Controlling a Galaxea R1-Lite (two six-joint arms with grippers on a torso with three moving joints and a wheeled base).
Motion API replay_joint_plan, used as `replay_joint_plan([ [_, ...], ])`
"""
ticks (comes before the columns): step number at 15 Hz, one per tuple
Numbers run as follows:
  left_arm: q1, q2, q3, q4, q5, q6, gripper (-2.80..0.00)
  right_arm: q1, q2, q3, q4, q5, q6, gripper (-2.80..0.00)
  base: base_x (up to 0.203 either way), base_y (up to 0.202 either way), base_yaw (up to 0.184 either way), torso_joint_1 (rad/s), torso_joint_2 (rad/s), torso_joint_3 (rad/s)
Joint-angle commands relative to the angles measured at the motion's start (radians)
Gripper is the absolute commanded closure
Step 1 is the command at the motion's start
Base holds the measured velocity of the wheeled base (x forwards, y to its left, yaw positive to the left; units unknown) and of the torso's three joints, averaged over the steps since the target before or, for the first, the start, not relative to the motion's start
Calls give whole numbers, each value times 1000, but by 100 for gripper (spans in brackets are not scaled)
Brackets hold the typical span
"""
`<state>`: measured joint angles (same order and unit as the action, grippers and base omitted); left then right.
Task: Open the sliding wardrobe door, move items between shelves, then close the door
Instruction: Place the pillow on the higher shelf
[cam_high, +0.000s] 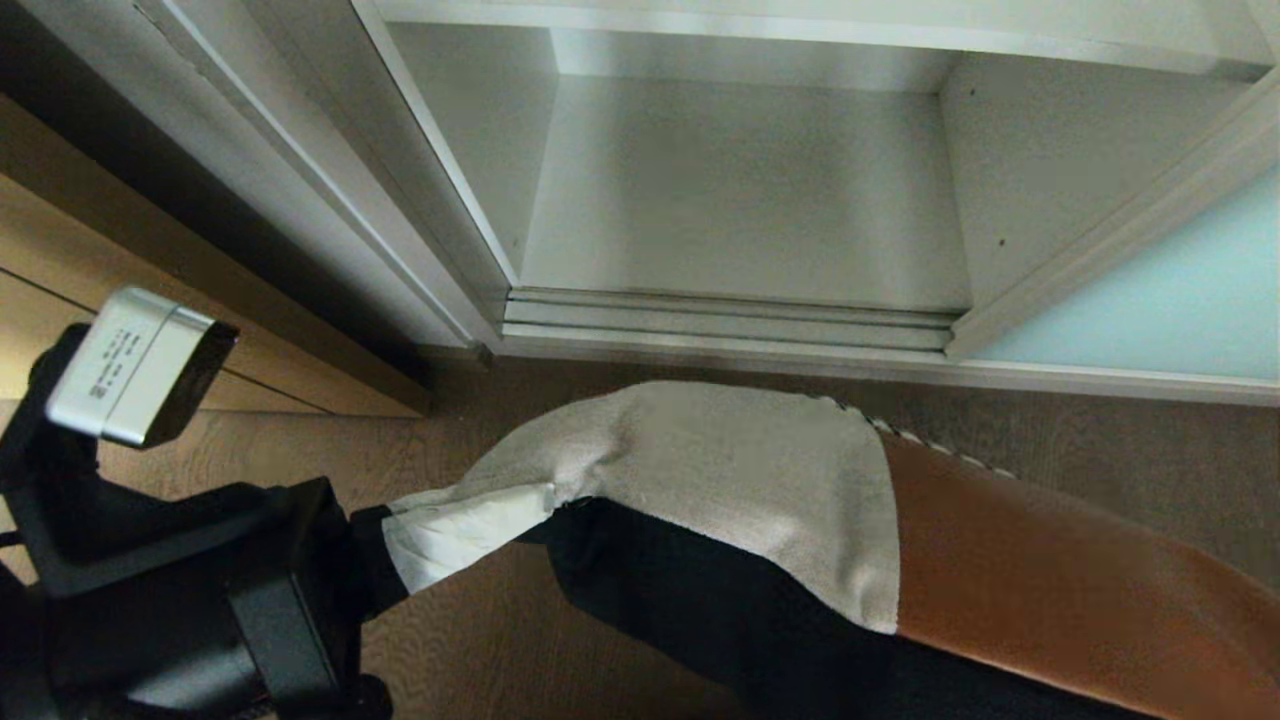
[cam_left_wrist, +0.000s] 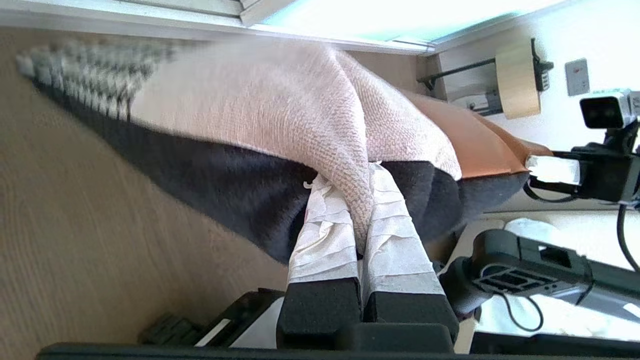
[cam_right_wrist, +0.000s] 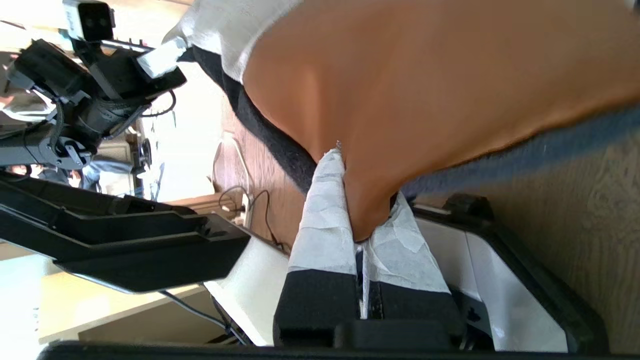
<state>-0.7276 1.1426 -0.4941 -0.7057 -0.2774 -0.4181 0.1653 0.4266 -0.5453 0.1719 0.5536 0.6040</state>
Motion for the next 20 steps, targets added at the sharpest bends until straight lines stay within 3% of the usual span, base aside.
replay_joint_plan([
  [1,1,-5,10,-4,-2,1,0,0,0,2,11,5,3,0,0,0,0,0,0,0],
  [13,1,4,12,-1,-4,-5,0,0,1,13,11,9,3,0,0,0,0,0,0,2],
  [20,1,-9,-6,-4,1,0,0,0,7,-2,-1,1,6,0,0,0,0,4,2,178],
])
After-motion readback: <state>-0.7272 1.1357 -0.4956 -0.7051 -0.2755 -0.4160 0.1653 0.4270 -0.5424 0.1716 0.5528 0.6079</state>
